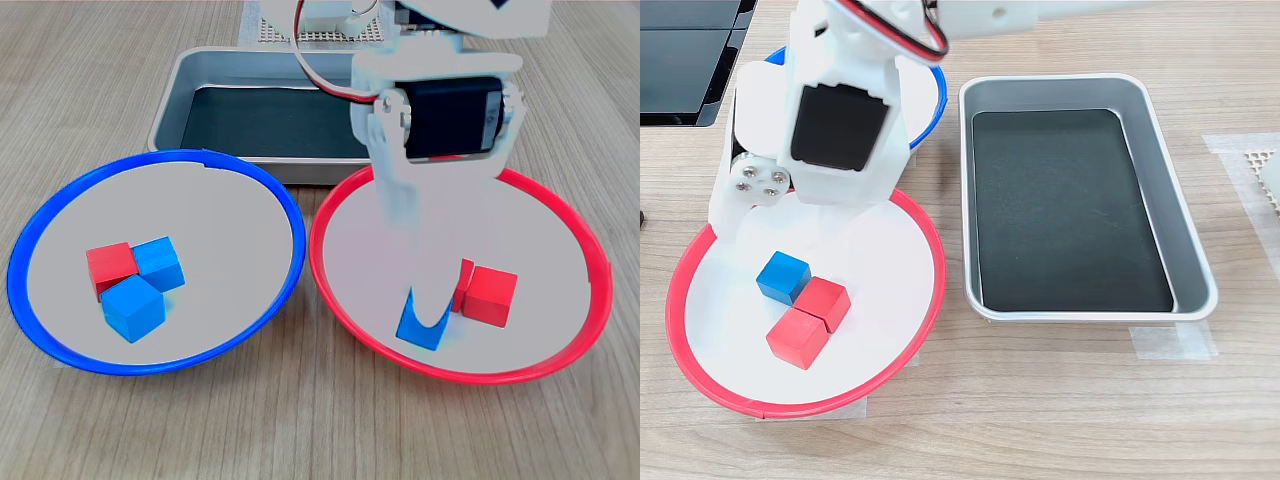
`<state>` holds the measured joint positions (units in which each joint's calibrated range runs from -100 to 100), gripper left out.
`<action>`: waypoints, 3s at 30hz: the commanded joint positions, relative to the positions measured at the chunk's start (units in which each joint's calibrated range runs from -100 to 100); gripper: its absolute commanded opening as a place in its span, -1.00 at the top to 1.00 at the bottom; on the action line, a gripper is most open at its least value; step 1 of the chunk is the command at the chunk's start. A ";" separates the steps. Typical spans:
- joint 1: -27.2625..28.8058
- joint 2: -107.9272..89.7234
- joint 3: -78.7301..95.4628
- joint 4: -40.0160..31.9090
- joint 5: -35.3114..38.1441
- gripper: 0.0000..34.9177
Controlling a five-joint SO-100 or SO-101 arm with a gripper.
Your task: Resolve any anomalies and move all blocks to matching dishes
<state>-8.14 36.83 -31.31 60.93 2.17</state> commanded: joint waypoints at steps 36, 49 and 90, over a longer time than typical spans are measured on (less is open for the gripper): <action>-2.63 7.99 -7.25 1.27 0.10 0.52; -0.38 1.34 -5.97 4.24 1.95 0.91; 20.05 -6.51 -5.97 14.89 16.75 0.19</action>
<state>10.88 35.38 -34.94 71.86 17.56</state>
